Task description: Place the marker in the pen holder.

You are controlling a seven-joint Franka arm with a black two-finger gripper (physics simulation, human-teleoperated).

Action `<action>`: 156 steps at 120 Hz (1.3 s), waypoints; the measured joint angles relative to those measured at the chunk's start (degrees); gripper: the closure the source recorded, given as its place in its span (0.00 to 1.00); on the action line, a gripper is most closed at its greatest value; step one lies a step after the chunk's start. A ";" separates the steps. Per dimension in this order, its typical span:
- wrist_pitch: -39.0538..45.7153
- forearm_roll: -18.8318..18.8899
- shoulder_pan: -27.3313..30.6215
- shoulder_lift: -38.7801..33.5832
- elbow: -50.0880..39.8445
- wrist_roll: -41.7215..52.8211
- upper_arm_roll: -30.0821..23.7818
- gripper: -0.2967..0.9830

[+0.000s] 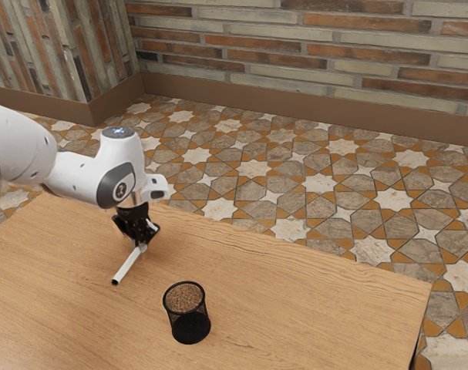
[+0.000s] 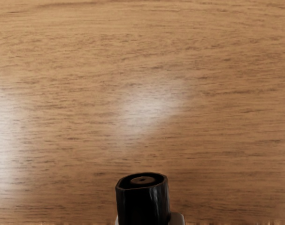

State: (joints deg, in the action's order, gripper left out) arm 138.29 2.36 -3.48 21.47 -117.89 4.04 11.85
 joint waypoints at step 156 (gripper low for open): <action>-5.19 -0.16 -13.40 -33.08 -15.38 -4.24 -10.66 0.85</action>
State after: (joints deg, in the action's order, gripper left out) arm 133.11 2.20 -16.88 -11.61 -133.26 -0.20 1.19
